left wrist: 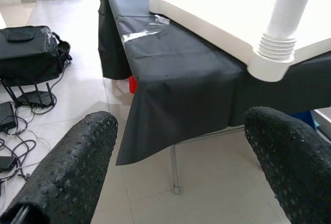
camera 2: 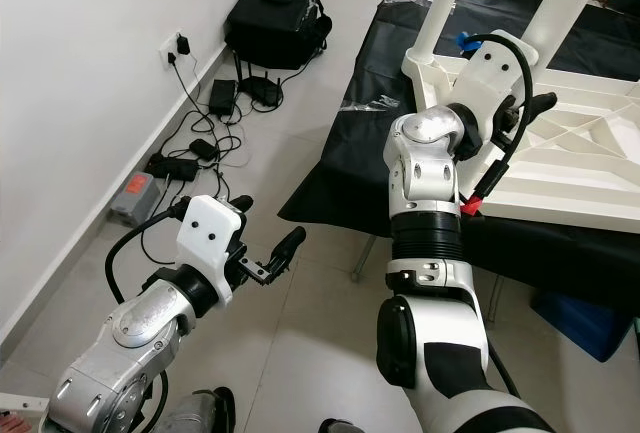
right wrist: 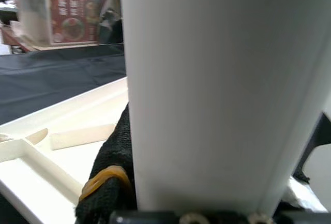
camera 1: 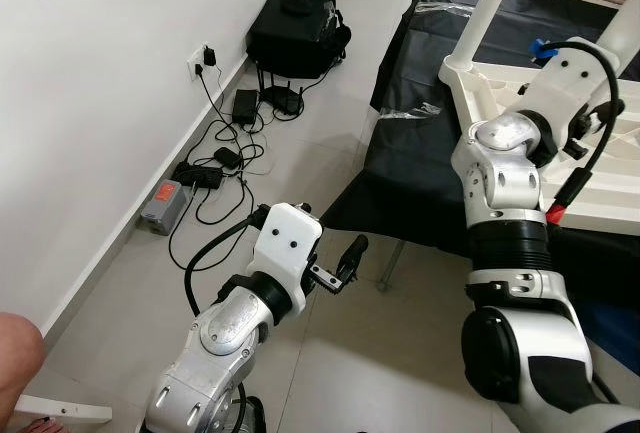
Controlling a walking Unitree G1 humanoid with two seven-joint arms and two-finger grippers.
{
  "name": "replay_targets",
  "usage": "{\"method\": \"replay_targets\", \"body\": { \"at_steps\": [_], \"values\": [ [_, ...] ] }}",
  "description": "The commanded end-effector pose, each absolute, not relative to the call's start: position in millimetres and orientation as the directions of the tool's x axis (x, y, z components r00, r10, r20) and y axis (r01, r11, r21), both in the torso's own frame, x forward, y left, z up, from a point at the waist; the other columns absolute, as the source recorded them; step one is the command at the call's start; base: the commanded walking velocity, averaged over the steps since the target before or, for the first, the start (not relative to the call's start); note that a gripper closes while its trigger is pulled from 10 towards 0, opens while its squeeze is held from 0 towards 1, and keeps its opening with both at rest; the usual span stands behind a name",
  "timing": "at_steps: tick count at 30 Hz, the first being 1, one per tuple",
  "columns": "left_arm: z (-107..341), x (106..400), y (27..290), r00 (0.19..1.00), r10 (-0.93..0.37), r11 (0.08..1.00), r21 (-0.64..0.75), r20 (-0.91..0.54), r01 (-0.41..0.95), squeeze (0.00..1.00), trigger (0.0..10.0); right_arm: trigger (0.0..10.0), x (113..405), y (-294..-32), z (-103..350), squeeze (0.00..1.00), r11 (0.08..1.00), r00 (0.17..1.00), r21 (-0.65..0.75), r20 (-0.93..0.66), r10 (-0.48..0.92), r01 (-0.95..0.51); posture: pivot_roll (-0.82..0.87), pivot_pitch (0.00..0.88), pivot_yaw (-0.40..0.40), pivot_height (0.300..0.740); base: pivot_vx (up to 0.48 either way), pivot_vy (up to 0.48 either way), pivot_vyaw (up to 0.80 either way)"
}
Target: Building children table
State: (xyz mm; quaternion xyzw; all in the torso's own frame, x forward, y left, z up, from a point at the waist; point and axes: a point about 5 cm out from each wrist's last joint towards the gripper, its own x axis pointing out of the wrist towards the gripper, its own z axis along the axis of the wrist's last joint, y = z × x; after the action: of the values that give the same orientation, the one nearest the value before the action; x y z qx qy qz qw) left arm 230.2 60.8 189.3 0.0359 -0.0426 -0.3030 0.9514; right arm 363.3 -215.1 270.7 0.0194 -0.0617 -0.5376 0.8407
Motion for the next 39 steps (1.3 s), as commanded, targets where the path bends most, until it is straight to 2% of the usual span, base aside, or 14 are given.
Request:
{"method": "replay_targets", "body": {
  "at_steps": [1, 7, 9, 16, 27, 29, 36, 39],
  "values": [
    [186.9, 229.9, 59.2, 0.813, -0.579, 0.815, 0.082, 0.056, 0.574, 0.00, 10.0, 10.0, 357.5, -234.9, 219.6, 0.00, 0.325, 0.318, -0.074, -0.088, -0.944, 0.943, 0.14, 0.200, -0.082, 0.740, 0.000, 0.000, 0.00],
    [187.0, 230.0, 59.3, 0.813, -0.580, 0.814, 0.082, 0.055, 0.575, 0.00, 10.0, 10.0, 354.3, -238.8, 218.5, 0.00, 0.257, 0.249, -0.037, -0.138, -0.959, 0.966, 0.14, 0.205, -0.081, 0.740, 0.000, 0.000, 0.00],
    [186.6, 229.7, 59.4, 0.812, -0.581, 0.813, 0.081, 0.054, 0.576, 0.00, 10.0, 10.0, 351.7, -238.6, 217.9, 0.00, 0.199, 0.190, -0.037, -0.164, -0.968, 0.979, 0.14, 0.208, -0.079, 0.740, 0.000, 0.000, 0.00],
    [186.7, 229.7, 59.2, 0.812, -0.581, 0.813, 0.081, 0.054, 0.576, 0.00, 10.0, 10.0, 351.5, -238.3, 217.7, 0.00, 0.192, 0.184, -0.029, -0.173, -0.967, 0.981, 0.14, 0.207, -0.081, 0.740, 0.000, 0.000, 0.00],
    [186.5, 230.0, 59.5, 0.811, -0.583, 0.812, 0.084, 0.052, 0.578, 0.00, 10.0, 10.0, 344.1, -241.7, 221.0, 0.00, 0.043, 0.032, -0.056, -0.175, -0.984, 0.998, 0.14, 0.210, -0.077, 0.740, 0.000, 0.000, 0.00],
    [186.4, 230.1, 59.7, 0.811, -0.583, 0.812, 0.084, 0.051, 0.578, 0.00, 10.0, 10.0, 343.7, -246.0, 215.2, 0.00, 0.037, 0.035, -0.002, -0.293, -0.955, 0.999, 0.14, 0.211, -0.076, 0.740, 0.000, 0.000, 0.00],
    [186.4, 230.6, 59.8, 0.812, -0.581, 0.813, 0.086, 0.051, 0.576, 0.00, 10.0, 10.0, 343.5, -249.2, 221.0, 0.00, 0.029, 0.035, 0.027, -0.250, -0.968, 0.999, 0.14, 0.211, -0.078, 0.740, 0.000, 0.000, 0.00],
    [186.3, 230.8, 59.7, 0.813, -0.581, 0.813, 0.085, 0.051, 0.576, 0.00, 10.0, 10.0, 342.2, -250.2, 222.3, 0.00, -0.005, 0.000, 0.021, -0.243, -0.970, 1.000, 0.14, 0.213, -0.076, 0.740, 0.000, 0.000, 0.00]
  ]
}}
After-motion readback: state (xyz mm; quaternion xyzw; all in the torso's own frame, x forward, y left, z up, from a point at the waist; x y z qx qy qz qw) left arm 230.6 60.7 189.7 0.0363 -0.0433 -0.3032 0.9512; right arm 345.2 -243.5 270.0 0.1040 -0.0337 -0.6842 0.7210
